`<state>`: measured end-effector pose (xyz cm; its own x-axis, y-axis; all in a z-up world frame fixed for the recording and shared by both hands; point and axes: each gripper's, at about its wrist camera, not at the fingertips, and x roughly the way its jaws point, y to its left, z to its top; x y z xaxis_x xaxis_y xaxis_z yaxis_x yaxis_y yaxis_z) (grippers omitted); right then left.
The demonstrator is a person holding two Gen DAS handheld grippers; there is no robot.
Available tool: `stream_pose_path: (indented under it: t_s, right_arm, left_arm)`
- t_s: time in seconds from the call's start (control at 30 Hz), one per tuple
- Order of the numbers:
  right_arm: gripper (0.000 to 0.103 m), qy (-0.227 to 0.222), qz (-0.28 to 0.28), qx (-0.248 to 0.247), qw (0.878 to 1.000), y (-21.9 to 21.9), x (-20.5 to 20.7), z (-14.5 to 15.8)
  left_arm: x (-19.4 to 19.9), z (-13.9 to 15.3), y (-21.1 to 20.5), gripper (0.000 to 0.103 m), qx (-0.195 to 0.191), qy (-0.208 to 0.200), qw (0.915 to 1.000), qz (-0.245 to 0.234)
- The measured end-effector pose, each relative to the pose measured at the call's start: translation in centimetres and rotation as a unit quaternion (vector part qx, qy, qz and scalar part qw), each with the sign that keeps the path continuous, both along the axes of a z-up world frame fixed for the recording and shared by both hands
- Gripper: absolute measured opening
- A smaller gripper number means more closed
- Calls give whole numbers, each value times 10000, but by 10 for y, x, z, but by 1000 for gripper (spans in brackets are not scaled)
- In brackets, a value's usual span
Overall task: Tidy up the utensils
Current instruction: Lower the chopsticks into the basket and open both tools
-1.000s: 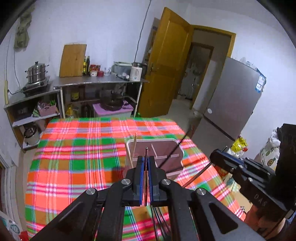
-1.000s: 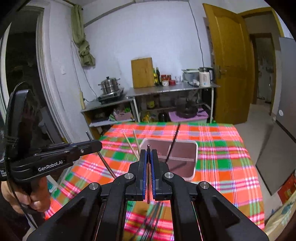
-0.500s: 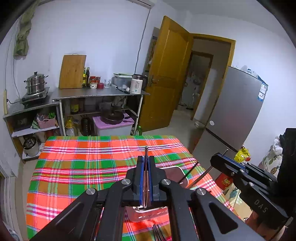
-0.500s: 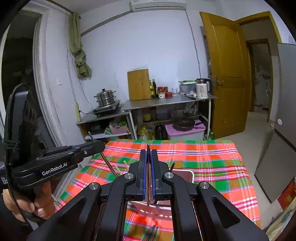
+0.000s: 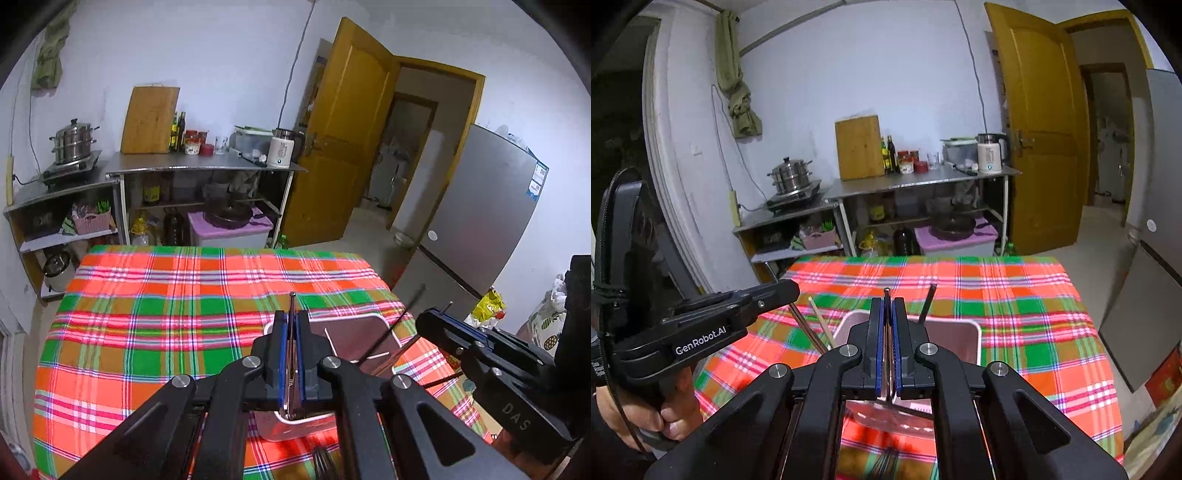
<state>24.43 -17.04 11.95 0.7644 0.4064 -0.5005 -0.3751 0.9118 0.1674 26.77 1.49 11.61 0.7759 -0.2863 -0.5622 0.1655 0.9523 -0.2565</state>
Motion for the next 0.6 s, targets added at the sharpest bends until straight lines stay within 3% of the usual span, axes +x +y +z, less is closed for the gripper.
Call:
stream_pose_path:
  t_s: [0.33, 0.6]
  right_arm:
    - [4, 375, 51, -202, 9991, 5, 8, -28]
    - [9, 398, 141, -267, 9987, 8, 7, -28]
  left_arm:
    - [4, -23, 2, 4, 35, 228, 9997, 0]
    - [-2, -24, 4, 5, 104, 198, 9997, 17]
